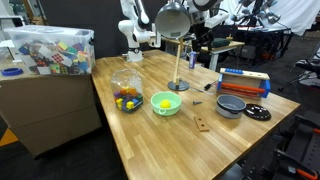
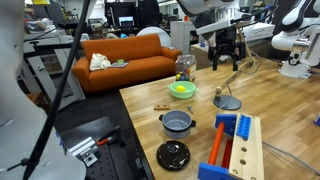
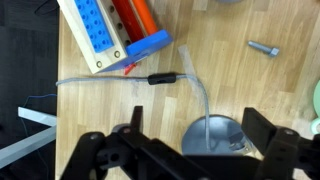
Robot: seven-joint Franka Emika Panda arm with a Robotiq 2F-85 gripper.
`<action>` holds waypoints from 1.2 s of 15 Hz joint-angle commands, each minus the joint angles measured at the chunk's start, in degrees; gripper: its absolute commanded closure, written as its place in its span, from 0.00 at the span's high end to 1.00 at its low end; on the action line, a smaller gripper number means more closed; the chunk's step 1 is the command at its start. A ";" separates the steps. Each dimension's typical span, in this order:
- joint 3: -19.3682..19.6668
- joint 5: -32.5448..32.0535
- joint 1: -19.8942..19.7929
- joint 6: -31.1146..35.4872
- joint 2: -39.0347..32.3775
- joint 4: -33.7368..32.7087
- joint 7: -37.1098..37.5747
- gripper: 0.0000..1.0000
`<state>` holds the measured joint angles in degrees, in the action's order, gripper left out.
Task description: Turn on the lamp light
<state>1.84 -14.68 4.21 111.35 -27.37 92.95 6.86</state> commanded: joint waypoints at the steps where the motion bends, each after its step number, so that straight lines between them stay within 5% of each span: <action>1: 0.01 0.02 0.00 -0.17 -0.02 -0.11 -0.01 1.00; 8: 0.23 0.22 -0.26 -0.17 -0.47 -0.45 0.34 0.99; 10: 0.81 -0.05 -0.22 0.84 -0.66 -0.58 2.28 0.74; 18: 3.27 1.55 -1.99 2.58 -3.26 -1.40 8.65 0.23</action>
<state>4.71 -14.31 2.79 113.04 -28.91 92.87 13.60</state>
